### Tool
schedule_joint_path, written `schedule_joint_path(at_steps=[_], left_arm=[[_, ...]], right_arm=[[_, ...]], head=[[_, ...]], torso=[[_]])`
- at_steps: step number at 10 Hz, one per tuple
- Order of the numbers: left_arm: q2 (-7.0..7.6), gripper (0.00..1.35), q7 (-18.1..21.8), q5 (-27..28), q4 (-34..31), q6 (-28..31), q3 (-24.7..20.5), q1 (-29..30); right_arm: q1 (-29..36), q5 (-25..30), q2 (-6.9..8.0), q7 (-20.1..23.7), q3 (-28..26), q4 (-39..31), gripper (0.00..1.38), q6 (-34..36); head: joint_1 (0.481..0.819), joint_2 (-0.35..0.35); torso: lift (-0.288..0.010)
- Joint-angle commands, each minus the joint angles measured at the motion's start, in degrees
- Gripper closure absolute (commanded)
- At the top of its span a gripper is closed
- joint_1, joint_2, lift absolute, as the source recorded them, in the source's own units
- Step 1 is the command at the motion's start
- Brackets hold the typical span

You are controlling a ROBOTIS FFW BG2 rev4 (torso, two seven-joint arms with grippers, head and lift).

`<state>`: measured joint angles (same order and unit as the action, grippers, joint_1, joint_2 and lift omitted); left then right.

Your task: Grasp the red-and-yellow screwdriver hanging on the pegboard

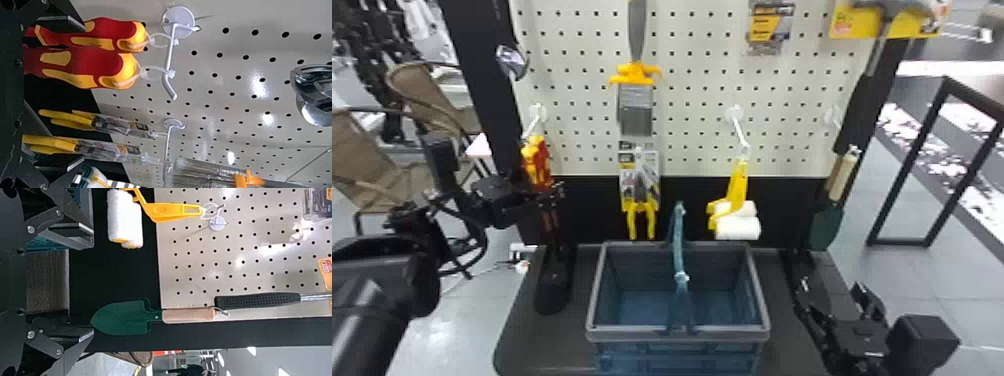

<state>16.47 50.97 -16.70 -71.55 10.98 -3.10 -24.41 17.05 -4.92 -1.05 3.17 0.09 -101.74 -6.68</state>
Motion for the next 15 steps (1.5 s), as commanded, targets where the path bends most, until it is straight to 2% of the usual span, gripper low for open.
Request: schedule_joint_path(at_steps=[1, 7, 8, 9, 10, 12, 13, 15], left_arm=[[-0.04, 0.15, 0.01, -0.09, 0.19, 0.18, 0.47, -0.20], [0.14, 0.15, 0.01, 1.23, 0.10, -0.43, 1.26, -1.52], [0.14, 0.19, 0.10, 1.23, 0.10, -0.43, 1.26, -1.79], [0.05, 0.49, 0.10, 1.23, 0.10, -0.52, 1.26, -1.87], [-0.13, 0.87, 0.01, 1.14, 0.10, -0.52, 1.17, -1.79], [-0.30, 0.89, -0.17, 1.23, 0.10, 0.09, 1.26, -1.79], [-0.30, 1.00, -0.26, 1.23, 0.01, 0.36, 1.26, -1.79], [-0.48, 1.03, -0.96, 1.32, -0.25, 0.62, 1.17, -1.52]], right_arm=[[0.00, 0.00, 0.00, 0.00, 0.08, 0.05, 0.38, 0.00], [-0.08, -0.27, 0.00, 0.09, 0.08, 0.41, 0.38, 0.00], [-0.08, -0.35, 0.00, 0.17, 0.08, 0.49, 0.38, 0.00], [-0.17, -0.44, 0.00, 0.26, 0.08, 0.49, 0.38, 0.00], [-0.17, -0.44, 0.00, 0.35, 0.08, 0.67, 0.38, 0.00], [-0.17, -0.53, 0.00, 0.35, 0.08, 0.85, 0.38, 0.00], [-0.17, -0.53, 0.00, 0.35, 0.08, 1.02, 0.38, 0.00], [-0.17, -0.53, 0.00, 0.35, 0.08, 1.11, 0.38, 0.18]], head=[[0.549, 0.000], [0.549, 0.000], [0.549, 0.000], [0.549, 0.000], [0.549, 0.000], [0.549, 0.000], [0.549, 0.000], [0.549, 0.000]], torso=[[-0.100], [-0.100], [-0.100], [-0.100], [-0.100], [-0.100], [-0.100], [-0.100]])
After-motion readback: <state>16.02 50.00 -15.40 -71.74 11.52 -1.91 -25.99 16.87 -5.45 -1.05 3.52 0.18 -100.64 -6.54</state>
